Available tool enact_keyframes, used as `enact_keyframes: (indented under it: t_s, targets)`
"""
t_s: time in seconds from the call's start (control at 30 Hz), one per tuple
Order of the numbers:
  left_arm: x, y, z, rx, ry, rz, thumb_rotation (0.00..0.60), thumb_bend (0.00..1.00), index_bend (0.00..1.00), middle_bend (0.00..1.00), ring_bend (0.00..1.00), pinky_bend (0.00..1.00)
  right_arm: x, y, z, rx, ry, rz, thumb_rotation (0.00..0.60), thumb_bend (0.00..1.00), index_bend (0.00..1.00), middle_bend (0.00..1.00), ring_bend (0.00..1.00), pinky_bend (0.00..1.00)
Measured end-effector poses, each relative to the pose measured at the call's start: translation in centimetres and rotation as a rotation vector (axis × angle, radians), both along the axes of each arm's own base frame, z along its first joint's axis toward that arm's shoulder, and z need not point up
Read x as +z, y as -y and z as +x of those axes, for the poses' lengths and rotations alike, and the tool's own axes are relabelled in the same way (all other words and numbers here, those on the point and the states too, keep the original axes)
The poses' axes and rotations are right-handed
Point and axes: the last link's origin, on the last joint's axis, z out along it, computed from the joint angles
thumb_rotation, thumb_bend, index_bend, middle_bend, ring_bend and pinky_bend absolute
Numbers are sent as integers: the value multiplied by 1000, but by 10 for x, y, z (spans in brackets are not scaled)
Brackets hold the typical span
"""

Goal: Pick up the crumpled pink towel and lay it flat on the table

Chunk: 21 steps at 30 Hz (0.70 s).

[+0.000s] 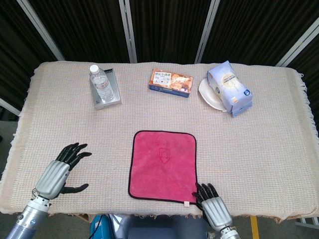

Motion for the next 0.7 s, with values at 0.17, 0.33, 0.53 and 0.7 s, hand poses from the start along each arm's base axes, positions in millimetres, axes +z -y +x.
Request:
enact_keyframes:
  t_s: [0.17, 0.33, 0.53, 0.7]
  targets:
    - [0, 0, 0, -2, 0, -1, 600, 47, 193, 60, 0, 17, 2, 3, -4, -16, -8, -8, 600, 1000, 290, 0, 0, 0]
    - [-1, 0, 0, -1, -2, -3, 600, 47, 193, 60, 0, 17, 3, 4, -8, -26, -14, -12, 600, 1000, 290, 0, 0, 0]
    - [0, 0, 1, 0, 0, -1, 600, 47, 193, 60, 0, 17, 4, 4, -7, -25, -9, -11, 600, 1000, 275, 0, 0, 0]
    - [0, 0, 0, 1, 1, 0, 600, 47, 193, 60, 0, 17, 5, 1, -4, -13, 7, 1, 600, 794, 53, 0, 0, 0]
